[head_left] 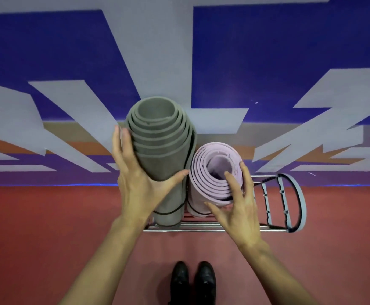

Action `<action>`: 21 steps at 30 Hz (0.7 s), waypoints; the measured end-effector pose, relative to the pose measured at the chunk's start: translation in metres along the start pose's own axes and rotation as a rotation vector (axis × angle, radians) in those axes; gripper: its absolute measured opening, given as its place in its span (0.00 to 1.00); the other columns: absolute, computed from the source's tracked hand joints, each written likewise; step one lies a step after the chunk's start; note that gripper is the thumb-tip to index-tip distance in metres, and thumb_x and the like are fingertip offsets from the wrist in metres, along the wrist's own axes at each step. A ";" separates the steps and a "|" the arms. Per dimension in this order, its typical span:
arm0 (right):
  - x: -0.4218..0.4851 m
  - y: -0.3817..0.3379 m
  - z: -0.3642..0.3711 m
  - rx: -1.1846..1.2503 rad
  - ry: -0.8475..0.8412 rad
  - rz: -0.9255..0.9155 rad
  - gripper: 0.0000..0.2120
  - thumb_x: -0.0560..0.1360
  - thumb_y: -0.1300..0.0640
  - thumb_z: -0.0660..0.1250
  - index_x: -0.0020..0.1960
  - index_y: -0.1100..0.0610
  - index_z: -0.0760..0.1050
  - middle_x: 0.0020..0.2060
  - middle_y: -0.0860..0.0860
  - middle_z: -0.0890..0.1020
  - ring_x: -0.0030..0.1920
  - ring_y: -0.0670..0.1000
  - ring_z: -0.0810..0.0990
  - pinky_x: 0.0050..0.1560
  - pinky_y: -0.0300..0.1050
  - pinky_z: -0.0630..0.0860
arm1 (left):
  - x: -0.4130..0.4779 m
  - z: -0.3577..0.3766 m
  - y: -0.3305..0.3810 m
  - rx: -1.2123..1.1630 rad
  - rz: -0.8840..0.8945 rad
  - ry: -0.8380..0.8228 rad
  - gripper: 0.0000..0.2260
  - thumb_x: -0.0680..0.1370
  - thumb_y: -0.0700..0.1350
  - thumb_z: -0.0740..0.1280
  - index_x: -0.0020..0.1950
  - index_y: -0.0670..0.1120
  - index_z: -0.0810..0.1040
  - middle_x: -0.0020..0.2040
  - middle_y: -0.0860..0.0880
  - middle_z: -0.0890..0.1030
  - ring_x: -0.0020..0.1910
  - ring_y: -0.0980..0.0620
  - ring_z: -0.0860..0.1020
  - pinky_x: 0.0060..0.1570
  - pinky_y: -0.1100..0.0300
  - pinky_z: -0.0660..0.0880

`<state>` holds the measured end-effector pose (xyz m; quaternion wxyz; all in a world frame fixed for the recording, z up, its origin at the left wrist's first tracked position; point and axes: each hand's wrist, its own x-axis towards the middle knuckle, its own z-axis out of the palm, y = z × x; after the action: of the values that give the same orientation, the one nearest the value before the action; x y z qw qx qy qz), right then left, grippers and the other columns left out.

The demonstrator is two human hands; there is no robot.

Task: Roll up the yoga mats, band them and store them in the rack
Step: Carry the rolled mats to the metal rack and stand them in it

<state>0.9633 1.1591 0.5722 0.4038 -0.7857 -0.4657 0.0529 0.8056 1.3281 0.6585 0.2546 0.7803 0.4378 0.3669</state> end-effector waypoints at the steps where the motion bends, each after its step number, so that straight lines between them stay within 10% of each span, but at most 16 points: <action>1: -0.001 0.000 0.000 -0.006 -0.006 0.007 0.42 0.68 0.52 0.85 0.75 0.48 0.66 0.83 0.54 0.56 0.79 0.56 0.66 0.52 0.59 0.84 | 0.003 -0.003 0.004 0.040 0.065 -0.002 0.56 0.64 0.64 0.82 0.82 0.54 0.52 0.83 0.40 0.51 0.83 0.47 0.54 0.72 0.50 0.67; 7: -0.001 0.002 -0.005 -0.039 -0.045 0.017 0.35 0.66 0.51 0.84 0.68 0.50 0.72 0.82 0.54 0.59 0.75 0.56 0.68 0.49 0.61 0.84 | 0.031 -0.025 0.036 0.241 0.260 -0.104 0.41 0.64 0.56 0.84 0.67 0.44 0.68 0.81 0.44 0.63 0.82 0.42 0.59 0.49 0.41 0.81; 14: 0.001 -0.007 -0.011 -0.135 -0.052 0.011 0.29 0.65 0.47 0.82 0.62 0.49 0.73 0.76 0.56 0.64 0.66 0.59 0.75 0.34 0.57 0.82 | 0.054 -0.037 0.060 0.482 0.310 -0.274 0.33 0.61 0.57 0.85 0.56 0.43 0.78 0.53 0.47 0.79 0.73 0.39 0.67 0.50 0.41 0.80; 21: 0.002 -0.009 -0.014 -0.170 -0.079 0.025 0.32 0.64 0.50 0.85 0.63 0.46 0.74 0.77 0.54 0.64 0.71 0.61 0.75 0.33 0.55 0.82 | 0.042 -0.028 0.054 0.467 0.314 -0.258 0.34 0.66 0.52 0.84 0.66 0.40 0.76 0.64 0.42 0.77 0.78 0.34 0.62 0.62 0.25 0.72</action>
<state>0.9649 1.1548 0.5878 0.3161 -0.8203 -0.4741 0.0492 0.8249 1.3406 0.7293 0.0624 0.9160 0.3484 0.1891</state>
